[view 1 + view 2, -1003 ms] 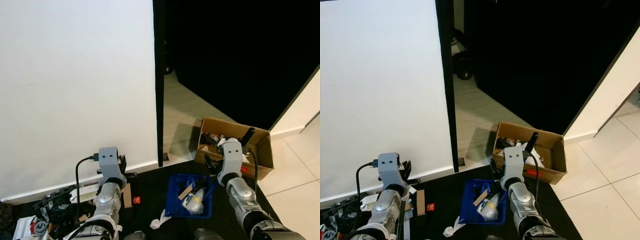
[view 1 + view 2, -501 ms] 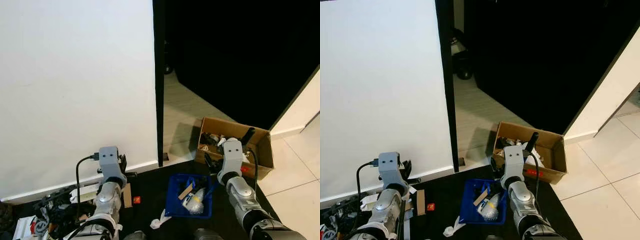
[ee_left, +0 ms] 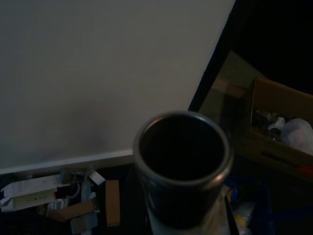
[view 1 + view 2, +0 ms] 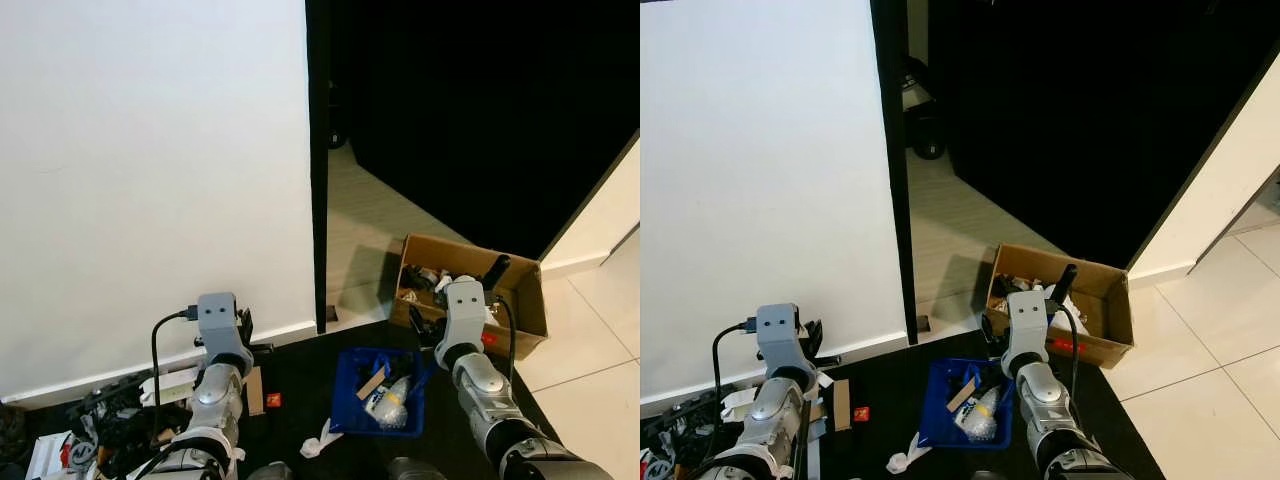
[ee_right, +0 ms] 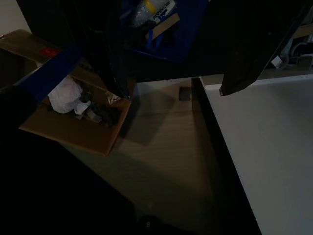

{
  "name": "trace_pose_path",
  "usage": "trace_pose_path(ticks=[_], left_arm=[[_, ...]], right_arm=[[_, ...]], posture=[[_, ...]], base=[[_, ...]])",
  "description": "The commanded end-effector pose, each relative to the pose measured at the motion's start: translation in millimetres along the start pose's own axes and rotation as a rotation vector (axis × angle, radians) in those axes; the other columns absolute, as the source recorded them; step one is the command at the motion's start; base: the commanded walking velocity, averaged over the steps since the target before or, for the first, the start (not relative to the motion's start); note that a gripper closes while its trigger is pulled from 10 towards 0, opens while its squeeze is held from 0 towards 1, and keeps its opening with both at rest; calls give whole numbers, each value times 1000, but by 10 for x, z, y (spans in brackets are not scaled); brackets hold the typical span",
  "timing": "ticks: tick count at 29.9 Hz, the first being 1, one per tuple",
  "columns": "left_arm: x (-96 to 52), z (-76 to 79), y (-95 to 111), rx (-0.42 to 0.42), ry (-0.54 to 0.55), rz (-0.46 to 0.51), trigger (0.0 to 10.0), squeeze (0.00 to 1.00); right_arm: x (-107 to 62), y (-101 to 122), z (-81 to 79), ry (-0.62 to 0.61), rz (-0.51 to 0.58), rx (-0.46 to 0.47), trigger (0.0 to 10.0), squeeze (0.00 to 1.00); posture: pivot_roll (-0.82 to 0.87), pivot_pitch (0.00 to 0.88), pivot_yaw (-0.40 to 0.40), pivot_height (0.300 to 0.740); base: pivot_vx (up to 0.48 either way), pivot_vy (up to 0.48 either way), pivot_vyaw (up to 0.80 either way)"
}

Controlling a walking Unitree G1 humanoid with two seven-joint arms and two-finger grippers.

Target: Sweep floor

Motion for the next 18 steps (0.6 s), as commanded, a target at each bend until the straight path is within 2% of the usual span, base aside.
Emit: trace_pose_path(ticks=[1,18], left_arm=[[-43,-9,-114,-1,15,-55,10000,0],[-50,-8,-126,-1,17,-58,10000,0]], right_arm=[[9,-11,-9,0,-18,11,10000,0],[2,-23,-4,-2,-21,13,10000,0]], posture=[[-18,0,-11,740],[-19,0,-12,740]], base=[[0,0,0],[0,0,0]])
Point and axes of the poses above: a point about 5 cm out from each wrist's last joint towards the gripper, its own x axis pointing out of the wrist towards the gripper, its own y axis along the axis of the wrist's last joint, z = x × y, the point moved 1 cm from there along x, pointing out of the wrist towards the gripper, and after that the axes turned 9 degrees about -x, right-handed, at the moved point
